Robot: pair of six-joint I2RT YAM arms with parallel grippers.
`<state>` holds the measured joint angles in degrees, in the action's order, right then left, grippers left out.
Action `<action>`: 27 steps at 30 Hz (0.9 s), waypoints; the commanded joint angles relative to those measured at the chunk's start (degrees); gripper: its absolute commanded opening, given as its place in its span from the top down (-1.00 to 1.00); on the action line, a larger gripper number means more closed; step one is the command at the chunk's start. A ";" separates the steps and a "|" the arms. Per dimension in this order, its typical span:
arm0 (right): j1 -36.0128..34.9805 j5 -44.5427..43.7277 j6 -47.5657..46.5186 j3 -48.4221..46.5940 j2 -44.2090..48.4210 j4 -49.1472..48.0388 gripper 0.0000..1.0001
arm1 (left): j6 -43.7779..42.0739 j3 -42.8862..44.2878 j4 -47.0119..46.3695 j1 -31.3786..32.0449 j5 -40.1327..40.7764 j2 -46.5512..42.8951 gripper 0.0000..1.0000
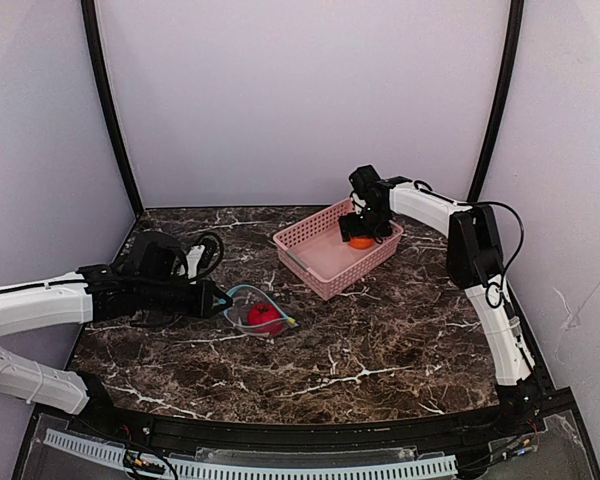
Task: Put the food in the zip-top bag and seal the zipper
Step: Pick up the fake fruit from the bin.
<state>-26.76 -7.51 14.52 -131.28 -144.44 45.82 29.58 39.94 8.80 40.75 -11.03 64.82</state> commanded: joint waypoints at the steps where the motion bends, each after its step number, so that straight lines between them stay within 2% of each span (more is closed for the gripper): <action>1: 0.22 -0.36 0.69 -1.35 -1.56 -1.52 -0.84 | -0.76 0.87 1.43 -0.23 0.49 0.17 0.99; 7: 0.23 -0.28 0.78 -1.38 -1.21 -2.02 -0.63 | -0.84 1.10 1.63 -0.24 0.42 0.37 0.99; 15: 0.22 0.27 0.95 -0.81 1.71 -2.77 -0.56 | -0.84 1.67 1.74 -0.23 0.32 0.62 0.99; 27: -0.17 6.27 -0.39 9.35 18.72 -7.58 -0.50 | 0.74 2.44 0.30 -0.24 -1.26 1.85 0.99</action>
<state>-26.76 -4.34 14.96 -124.90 -134.56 42.24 29.67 41.04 9.06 40.75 -11.35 66.17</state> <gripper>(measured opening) 0.805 0.009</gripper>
